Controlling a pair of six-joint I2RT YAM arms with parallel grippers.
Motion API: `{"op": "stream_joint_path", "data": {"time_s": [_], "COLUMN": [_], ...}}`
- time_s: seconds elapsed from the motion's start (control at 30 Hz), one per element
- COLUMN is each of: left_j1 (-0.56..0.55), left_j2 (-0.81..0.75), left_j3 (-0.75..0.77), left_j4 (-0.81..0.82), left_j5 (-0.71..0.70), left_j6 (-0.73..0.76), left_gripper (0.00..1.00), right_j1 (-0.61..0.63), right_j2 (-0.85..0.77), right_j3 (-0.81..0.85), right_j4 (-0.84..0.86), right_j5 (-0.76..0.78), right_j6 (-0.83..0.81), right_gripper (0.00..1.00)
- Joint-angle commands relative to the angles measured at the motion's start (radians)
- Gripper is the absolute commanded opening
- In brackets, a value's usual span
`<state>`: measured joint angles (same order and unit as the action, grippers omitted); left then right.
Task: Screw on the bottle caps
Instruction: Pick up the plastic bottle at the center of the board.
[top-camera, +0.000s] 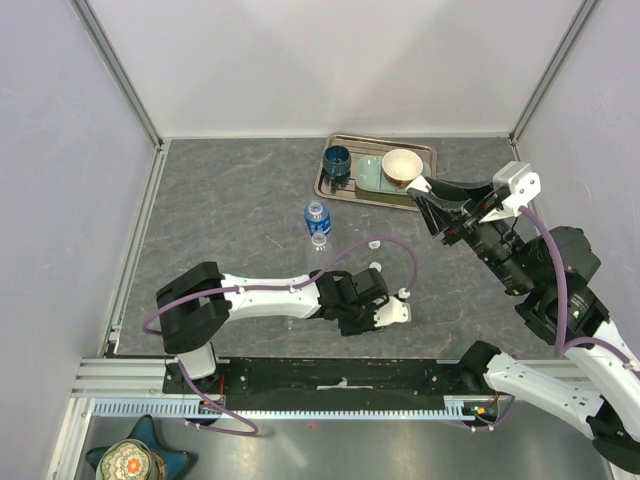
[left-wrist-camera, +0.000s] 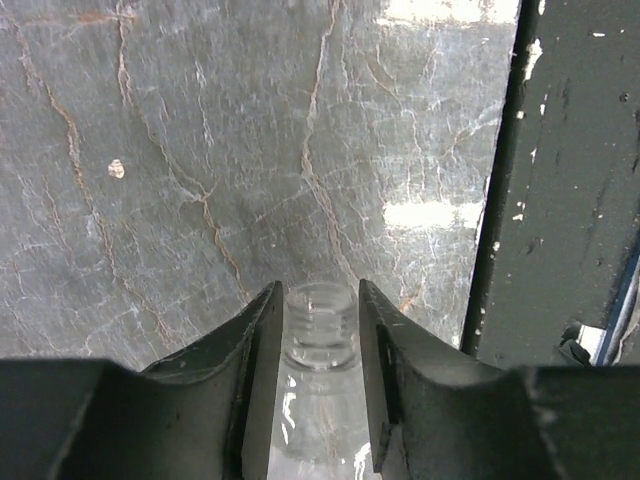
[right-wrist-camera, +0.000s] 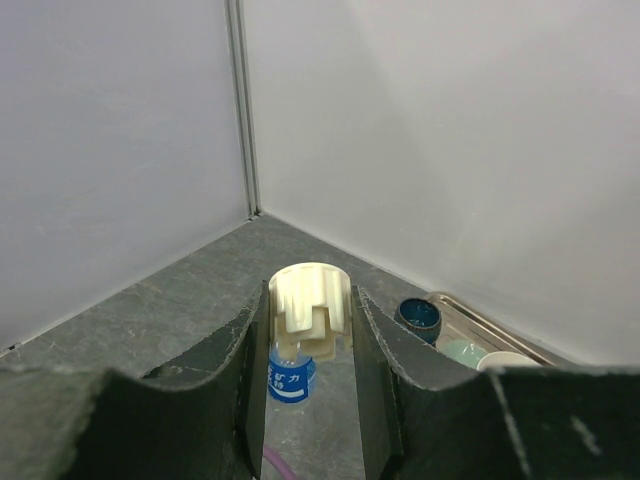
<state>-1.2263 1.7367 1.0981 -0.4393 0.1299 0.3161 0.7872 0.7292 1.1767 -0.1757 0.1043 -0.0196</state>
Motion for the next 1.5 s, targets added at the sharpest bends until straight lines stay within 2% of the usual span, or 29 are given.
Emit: {"op": "stream_joint_path", "data": {"time_s": [0.0, 0.03, 0.07, 0.17, 0.5, 0.63, 0.8, 0.87, 1.03, 1.47], "left_j1": [-0.007, -0.007, -0.009, -0.010, -0.015, -0.015, -0.015, -0.019, -0.067, -0.098], "left_j2": [-0.002, -0.005, -0.017, -0.045, -0.160, -0.238, -0.371, -0.416, -0.470, -0.370], "left_j3": [-0.020, -0.021, -0.024, -0.030, 0.031, 0.039, -0.049, -0.134, -0.295, -0.340], "left_j4": [0.042, 0.043, 0.045, 0.044, -0.070, -0.211, -0.337, -0.363, -0.336, -0.171], "left_j5": [-0.035, -0.042, -0.042, -0.062, -0.090, -0.079, -0.024, 0.010, 0.042, -0.067], "left_j6": [0.049, 0.048, 0.049, 0.051, 0.057, 0.078, 0.097, 0.081, 0.055, 0.049], "left_gripper": [0.54, 0.61, 0.74, 0.99, 0.99, 0.99, 0.99, 0.99, 1.00, 0.99], "right_j1": [-0.002, -0.002, -0.002, -0.003, -0.002, -0.002, -0.002, -0.003, -0.002, -0.002], "right_j2": [-0.004, -0.001, -0.001, -0.001, 0.007, 0.013, 0.009, 0.010, 0.022, 0.042], "right_j3": [0.004, 0.005, 0.006, 0.006, 0.026, 0.041, 0.054, 0.060, 0.075, 0.093], "right_j4": [0.008, 0.010, 0.005, 0.002, -0.010, -0.034, -0.047, -0.050, -0.059, -0.065], "right_j5": [0.012, 0.009, 0.009, 0.008, -0.002, -0.005, -0.002, -0.003, -0.002, -0.023], "right_j6": [0.004, 0.004, 0.004, 0.006, 0.007, 0.001, -0.002, -0.005, -0.009, -0.003], "right_gripper": [0.01, 0.02, 0.02, 0.03, 0.03, 0.04, 0.04, 0.04, 0.04, 0.04]}}
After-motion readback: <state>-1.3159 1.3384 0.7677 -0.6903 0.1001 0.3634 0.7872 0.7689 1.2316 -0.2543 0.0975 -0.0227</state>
